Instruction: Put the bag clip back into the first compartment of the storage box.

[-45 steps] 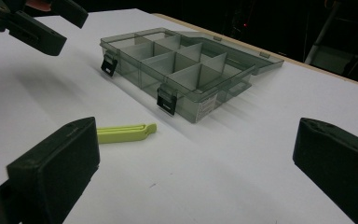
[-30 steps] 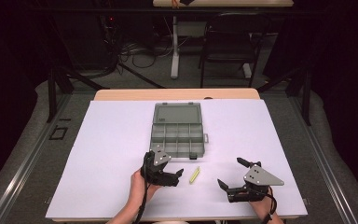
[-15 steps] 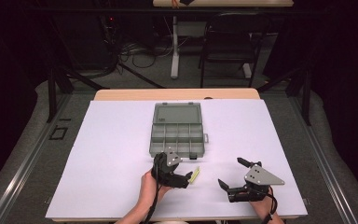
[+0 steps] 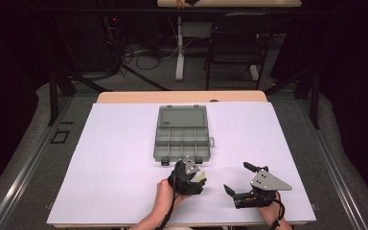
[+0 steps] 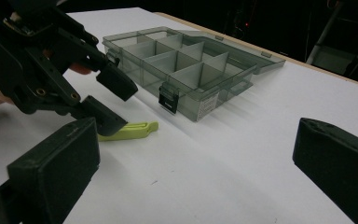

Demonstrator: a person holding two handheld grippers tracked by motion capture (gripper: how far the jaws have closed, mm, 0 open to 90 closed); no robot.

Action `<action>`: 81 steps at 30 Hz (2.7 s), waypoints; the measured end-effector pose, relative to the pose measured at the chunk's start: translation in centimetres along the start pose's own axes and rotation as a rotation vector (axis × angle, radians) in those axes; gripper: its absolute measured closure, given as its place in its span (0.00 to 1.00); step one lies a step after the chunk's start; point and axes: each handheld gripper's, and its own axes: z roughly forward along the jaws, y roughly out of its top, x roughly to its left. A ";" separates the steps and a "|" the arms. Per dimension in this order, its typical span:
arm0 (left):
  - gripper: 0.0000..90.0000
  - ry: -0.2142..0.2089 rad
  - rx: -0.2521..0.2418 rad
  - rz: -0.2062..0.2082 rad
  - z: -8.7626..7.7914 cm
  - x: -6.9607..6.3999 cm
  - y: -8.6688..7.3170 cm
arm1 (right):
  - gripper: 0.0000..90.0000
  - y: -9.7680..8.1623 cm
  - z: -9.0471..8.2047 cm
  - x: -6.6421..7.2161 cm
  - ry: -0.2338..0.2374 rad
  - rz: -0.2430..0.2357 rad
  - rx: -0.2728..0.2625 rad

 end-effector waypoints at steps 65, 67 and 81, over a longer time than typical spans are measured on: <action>0.89 -0.022 -0.056 0.002 -2.5 3.0 -2.0 | 0.00 0.0 0.1 0.2 0.010 -0.007 0.001; 0.89 -0.019 -0.055 0.002 -2.6 3.2 -2.1 | 0.00 0.0 0.1 0.2 0.011 -0.009 0.004; 0.89 -0.002 -0.070 -0.005 -3.2 3.9 -2.8 | 0.00 -0.1 0.2 0.2 0.011 -0.006 0.006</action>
